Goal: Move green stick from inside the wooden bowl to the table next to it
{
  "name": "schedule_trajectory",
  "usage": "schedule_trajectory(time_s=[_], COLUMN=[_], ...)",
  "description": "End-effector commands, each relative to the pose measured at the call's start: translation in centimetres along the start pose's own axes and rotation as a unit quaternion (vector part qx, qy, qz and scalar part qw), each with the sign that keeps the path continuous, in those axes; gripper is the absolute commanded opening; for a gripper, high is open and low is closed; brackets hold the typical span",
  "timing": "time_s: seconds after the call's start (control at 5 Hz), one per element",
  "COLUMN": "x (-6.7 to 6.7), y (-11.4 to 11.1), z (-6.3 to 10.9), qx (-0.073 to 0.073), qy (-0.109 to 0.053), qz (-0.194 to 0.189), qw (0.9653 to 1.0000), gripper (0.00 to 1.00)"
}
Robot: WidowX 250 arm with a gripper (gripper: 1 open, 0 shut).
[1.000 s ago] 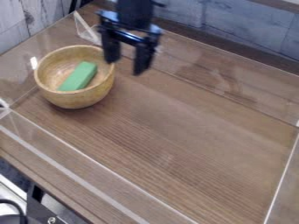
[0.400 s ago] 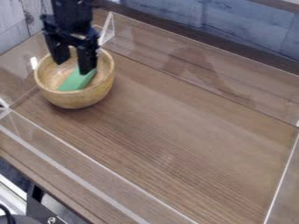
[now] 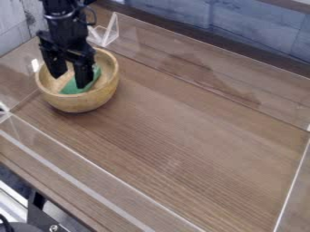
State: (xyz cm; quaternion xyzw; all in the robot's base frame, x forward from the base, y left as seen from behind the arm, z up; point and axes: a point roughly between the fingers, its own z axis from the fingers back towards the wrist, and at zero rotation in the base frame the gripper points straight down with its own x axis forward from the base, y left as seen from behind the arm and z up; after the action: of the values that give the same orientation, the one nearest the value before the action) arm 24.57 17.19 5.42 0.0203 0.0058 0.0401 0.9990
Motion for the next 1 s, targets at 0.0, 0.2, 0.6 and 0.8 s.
schedule_trajectory(time_s=[0.0,0.2,0.6,0.8], x=[0.2,0.3,-0.9,-0.5], y=[0.8,1.0,-0.4,-0.3], z=[0.3,0.0,-0.7,0.4], qx=[0.009,0.006,-0.003,-0.012], qy=[-0.013,-0.014,-0.024,-0.026], qz=[0.031,0.05,0.032,0.013], qw=[0.9994,0.9986,0.9992,0.9995], gripper=[1.0,1.0,1.0,1.0])
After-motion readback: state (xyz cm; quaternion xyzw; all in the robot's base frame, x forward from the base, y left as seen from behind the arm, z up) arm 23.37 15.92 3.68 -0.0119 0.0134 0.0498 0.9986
